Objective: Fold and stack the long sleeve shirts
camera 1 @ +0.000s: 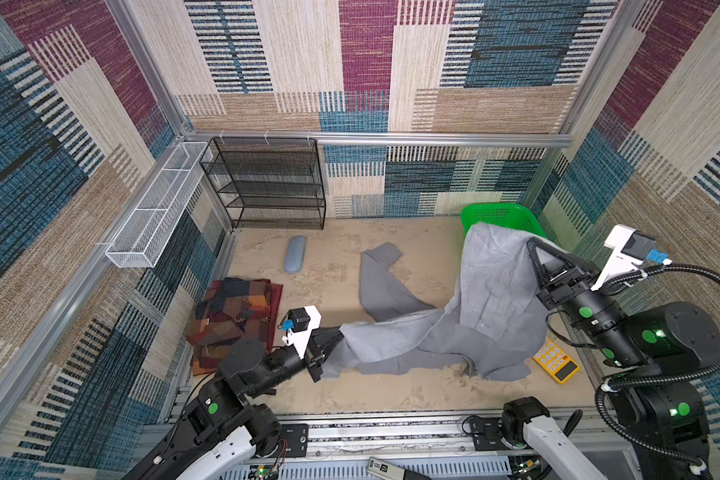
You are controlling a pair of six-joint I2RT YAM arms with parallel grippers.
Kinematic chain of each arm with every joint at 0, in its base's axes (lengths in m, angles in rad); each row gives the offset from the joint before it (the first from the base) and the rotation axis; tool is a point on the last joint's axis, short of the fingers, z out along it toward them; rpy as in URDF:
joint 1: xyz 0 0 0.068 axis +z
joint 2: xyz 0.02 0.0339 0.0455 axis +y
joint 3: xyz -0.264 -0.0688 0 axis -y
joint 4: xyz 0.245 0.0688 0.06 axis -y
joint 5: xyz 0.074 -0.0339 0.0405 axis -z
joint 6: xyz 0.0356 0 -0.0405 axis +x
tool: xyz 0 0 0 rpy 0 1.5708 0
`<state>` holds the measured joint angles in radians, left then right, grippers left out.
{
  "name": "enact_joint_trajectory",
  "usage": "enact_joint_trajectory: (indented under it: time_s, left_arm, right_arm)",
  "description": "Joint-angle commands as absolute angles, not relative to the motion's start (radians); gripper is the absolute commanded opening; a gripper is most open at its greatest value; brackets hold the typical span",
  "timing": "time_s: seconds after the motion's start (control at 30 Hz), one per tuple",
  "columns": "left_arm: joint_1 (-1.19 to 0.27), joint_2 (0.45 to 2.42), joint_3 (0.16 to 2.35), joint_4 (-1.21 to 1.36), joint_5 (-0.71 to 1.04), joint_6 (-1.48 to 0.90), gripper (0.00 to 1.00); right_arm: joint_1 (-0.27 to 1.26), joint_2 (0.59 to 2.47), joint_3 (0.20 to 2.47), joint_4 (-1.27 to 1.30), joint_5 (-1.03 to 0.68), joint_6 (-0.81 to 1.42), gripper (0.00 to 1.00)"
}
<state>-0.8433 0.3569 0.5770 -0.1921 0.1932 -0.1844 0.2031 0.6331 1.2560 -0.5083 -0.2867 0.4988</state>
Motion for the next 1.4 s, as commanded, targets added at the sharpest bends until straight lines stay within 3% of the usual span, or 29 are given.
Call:
enact_joint_trajectory:
  time_s: [0.0,0.1,0.3,0.57,0.77,1.13,1.23,1.37]
  left_arm:
    - [-0.899,0.333,0.568,-0.246,0.126,-0.308,0.00]
    - [-0.983,0.370,0.631,-0.395,0.068,-0.296,0.00]
    - [-1.111,0.362,0.709,-0.621,-0.041,-0.283,0.00]
    - [-1.265,0.418,0.799,-0.774,-0.150,-0.246,0.00]
    - [-1.267,0.405,0.890,-0.882,-0.288,-0.181,0.00]
    - [-1.267,0.453,0.892,-0.751,-0.607,-0.045,0.00]
    - [-1.267,0.393,0.839,-0.692,-0.697,0.018,0.00]
    - [-1.267,0.207,0.722,-0.539,-0.680,0.129,0.00]
  right_arm:
    - [0.204,0.667,1.230,-0.876,-0.331,0.472,0.16]
    - [0.204,0.611,1.184,-0.952,-0.232,0.460,0.46]
    - [0.204,0.659,1.373,-1.059,-0.155,0.405,0.71]
    - [0.204,0.811,1.689,-1.101,-0.153,0.353,0.77]
    - [0.204,0.874,1.774,-1.222,-0.403,0.369,0.82]
    - [0.203,0.621,1.085,-1.203,-0.426,0.461,0.82]
    - [0.204,0.561,0.999,-1.288,-0.368,0.458,0.82]
    - [0.204,0.447,0.880,-1.343,-0.435,0.518,0.80]
